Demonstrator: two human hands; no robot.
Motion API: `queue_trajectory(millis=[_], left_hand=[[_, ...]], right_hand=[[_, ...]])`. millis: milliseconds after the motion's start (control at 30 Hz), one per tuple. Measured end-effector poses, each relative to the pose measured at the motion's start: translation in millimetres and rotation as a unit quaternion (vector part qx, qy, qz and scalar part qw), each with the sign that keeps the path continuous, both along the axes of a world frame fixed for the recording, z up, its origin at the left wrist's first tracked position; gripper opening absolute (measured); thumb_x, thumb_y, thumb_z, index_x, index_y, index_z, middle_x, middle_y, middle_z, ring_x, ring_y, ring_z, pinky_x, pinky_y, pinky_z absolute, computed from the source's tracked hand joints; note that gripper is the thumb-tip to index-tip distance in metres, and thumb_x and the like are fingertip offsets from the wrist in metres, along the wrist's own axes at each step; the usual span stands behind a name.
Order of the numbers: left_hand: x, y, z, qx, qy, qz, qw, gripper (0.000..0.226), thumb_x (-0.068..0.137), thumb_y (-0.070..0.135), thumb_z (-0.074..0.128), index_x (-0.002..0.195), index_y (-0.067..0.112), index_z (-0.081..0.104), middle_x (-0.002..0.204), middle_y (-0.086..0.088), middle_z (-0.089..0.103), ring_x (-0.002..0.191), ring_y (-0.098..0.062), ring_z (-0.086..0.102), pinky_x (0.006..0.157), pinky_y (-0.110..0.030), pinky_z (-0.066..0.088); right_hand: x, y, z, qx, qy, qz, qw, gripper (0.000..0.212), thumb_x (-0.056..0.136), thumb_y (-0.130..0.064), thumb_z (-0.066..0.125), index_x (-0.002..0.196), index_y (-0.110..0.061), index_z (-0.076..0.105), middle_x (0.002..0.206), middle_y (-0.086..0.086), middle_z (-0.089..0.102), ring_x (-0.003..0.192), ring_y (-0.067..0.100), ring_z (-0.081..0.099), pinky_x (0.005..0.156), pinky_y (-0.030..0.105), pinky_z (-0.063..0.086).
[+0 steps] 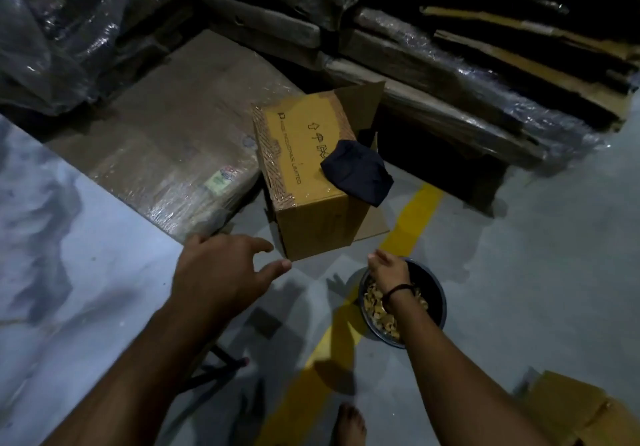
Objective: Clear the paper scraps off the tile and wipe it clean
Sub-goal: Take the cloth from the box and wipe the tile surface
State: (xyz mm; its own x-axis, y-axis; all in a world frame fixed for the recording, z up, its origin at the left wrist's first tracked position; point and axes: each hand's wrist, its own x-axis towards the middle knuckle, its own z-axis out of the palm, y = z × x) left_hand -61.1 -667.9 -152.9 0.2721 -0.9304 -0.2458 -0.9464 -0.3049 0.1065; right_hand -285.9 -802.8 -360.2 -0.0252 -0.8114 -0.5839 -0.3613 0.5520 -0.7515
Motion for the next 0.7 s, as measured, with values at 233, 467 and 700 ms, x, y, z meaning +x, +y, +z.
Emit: queue_trajectory(millis=[233,467,700], left_hand=[[-2.2,-21.7,10.7,-0.012,0.064,-0.026,0.998,0.063,0.082,0.075,0.034,0.122,0.033,0.058,0.125,0.008,0.062,0.116,-0.016,0.054,0.1,-0.042,0.035],[-2.2,-48.6,22.0,-0.032,0.138,-0.064,0.988,0.063,0.082,0.076,0.028,0.123,0.036,0.055,0.128,0.016,0.057,0.119,-0.008,0.048,0.108,-0.04,0.026],[46.8,-21.2,-2.1,-0.058,0.044,-0.027,0.997,0.073,0.082,0.081,0.015,0.109,0.037,0.066,0.116,0.014,0.066,0.111,-0.012,0.059,0.101,-0.048,0.033]], right_hand=[[48.8,-8.2,78.5,-0.103,-0.01,0.067,0.992,0.047,0.091,-0.02,0.065,0.135,-0.006,0.053,0.135,0.013,0.056,0.124,0.028,0.053,0.104,0.04,0.045],[79.6,-72.4,80.3,-0.224,0.189,0.263,0.919,0.053,0.092,-0.024,0.064,0.141,-0.015,0.046,0.15,0.005,0.041,0.139,0.024,0.036,0.114,0.036,0.031],[127.2,-150.0,26.9,-0.187,0.364,0.387,0.826,0.077,0.093,-0.051,0.052,0.153,-0.021,0.015,0.163,0.003,0.005,0.149,0.025,0.006,0.119,0.046,0.011]])
